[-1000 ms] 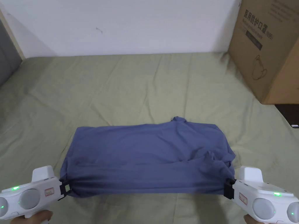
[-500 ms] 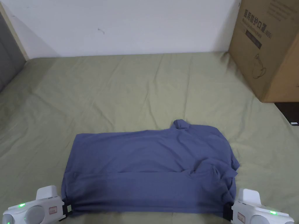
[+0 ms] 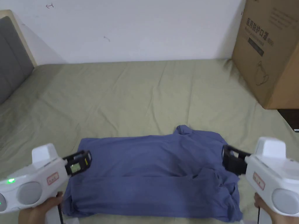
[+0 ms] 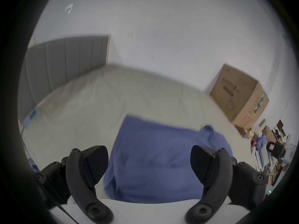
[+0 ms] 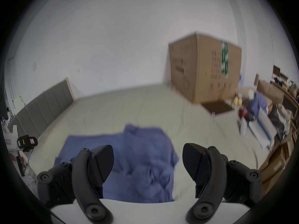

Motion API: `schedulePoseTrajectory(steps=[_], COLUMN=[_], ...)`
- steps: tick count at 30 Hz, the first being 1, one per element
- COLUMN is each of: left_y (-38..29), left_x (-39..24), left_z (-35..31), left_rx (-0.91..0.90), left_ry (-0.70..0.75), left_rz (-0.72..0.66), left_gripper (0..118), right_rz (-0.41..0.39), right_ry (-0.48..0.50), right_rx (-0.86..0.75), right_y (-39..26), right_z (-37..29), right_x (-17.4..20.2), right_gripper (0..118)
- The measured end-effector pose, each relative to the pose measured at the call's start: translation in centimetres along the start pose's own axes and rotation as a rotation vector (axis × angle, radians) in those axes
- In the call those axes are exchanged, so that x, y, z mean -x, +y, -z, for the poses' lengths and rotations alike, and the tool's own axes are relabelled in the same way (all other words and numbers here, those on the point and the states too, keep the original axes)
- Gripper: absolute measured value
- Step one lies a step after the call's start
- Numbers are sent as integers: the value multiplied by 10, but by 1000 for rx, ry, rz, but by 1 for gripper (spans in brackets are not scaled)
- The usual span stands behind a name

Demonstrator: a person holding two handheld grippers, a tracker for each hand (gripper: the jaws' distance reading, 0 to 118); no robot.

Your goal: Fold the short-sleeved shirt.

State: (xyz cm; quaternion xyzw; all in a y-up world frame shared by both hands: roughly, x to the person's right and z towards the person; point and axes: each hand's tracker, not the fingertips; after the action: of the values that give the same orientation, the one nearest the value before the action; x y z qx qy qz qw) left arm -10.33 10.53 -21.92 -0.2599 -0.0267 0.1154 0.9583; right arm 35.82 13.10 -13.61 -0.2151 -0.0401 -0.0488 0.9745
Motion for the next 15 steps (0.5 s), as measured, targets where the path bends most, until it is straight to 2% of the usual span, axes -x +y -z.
schedulePoseTrajectory(steps=[7, 9, 11, 12, 14, 15], left_y=[36, 37, 35, 33, 29, 27], left_x=[-46, -54, -59, -60, -63, -65], left_z=[-27, -29, -30, -30, -28, -24], left_rx=[-281, -315, -339, -347, -360, -360], left_ry=[33, 43, 49, 48, 33, 41], left_rz=[131, 164, 182, 184, 197, 205], left_gripper=[106, 100, 81, 68, 13, 1], right_rz=[-58, -73, -98, -110, -112, -118], right_ry=[-7, -16, -29, -24, -22, -26], right_rx=[-193, -218, -235, -246, -260, -266], right_y=[36, 35, 34, 34, 32, 32], right_z=[-18, -18, -17, -17, -15, -13], right_x=[20, 23, 27, 28, 30, 33], right_gripper=[91, 85, 75, 66, 21, 2])
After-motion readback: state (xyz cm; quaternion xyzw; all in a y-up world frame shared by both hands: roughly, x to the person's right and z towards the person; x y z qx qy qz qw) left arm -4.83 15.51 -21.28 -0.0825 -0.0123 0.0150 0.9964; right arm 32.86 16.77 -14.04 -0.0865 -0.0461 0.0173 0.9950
